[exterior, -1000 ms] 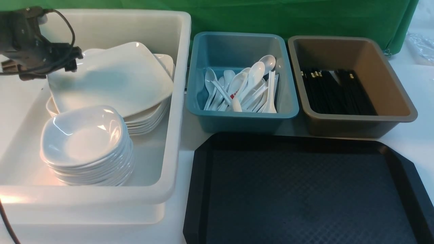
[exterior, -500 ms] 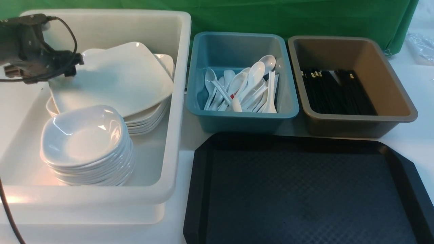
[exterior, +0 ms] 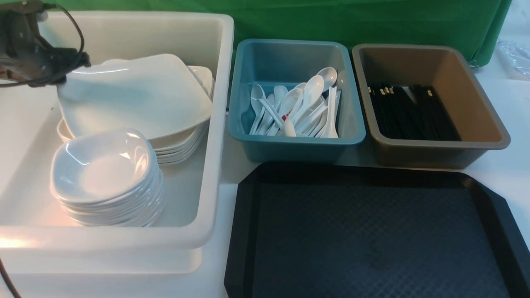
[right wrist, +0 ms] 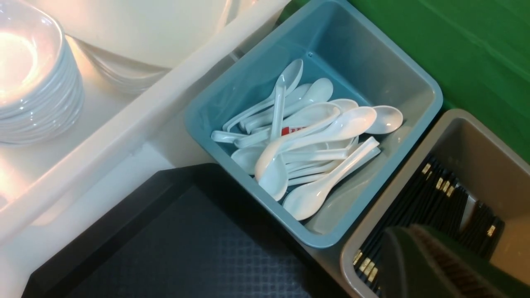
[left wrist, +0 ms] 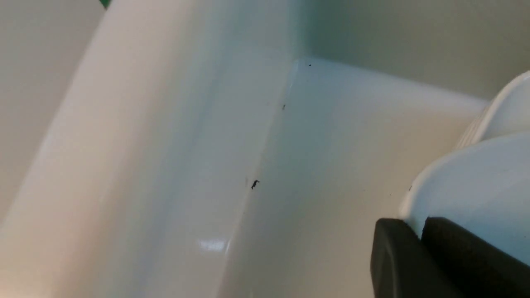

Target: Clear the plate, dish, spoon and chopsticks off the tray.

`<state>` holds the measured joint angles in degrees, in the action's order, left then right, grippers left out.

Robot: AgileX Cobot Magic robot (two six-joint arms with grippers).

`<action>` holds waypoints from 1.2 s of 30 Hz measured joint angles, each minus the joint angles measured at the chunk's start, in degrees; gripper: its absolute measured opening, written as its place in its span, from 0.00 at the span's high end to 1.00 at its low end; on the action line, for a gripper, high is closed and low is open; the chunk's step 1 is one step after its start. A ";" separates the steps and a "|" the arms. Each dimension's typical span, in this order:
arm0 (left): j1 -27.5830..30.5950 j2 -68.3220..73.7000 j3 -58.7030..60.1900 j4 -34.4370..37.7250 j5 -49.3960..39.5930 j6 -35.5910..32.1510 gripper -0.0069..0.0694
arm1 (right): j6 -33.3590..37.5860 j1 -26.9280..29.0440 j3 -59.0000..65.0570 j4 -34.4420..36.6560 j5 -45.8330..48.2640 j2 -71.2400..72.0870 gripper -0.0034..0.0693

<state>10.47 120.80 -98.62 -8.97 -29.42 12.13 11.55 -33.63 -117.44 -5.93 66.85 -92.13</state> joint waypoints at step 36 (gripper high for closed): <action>3.50 -2.93 0.00 10.75 -22.87 -6.21 0.88 | 0.05 0.00 0.00 0.24 -0.05 0.02 0.90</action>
<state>13.97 117.87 -98.62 1.78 -52.29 5.92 11.60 -33.63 -117.44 -5.69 66.80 -92.11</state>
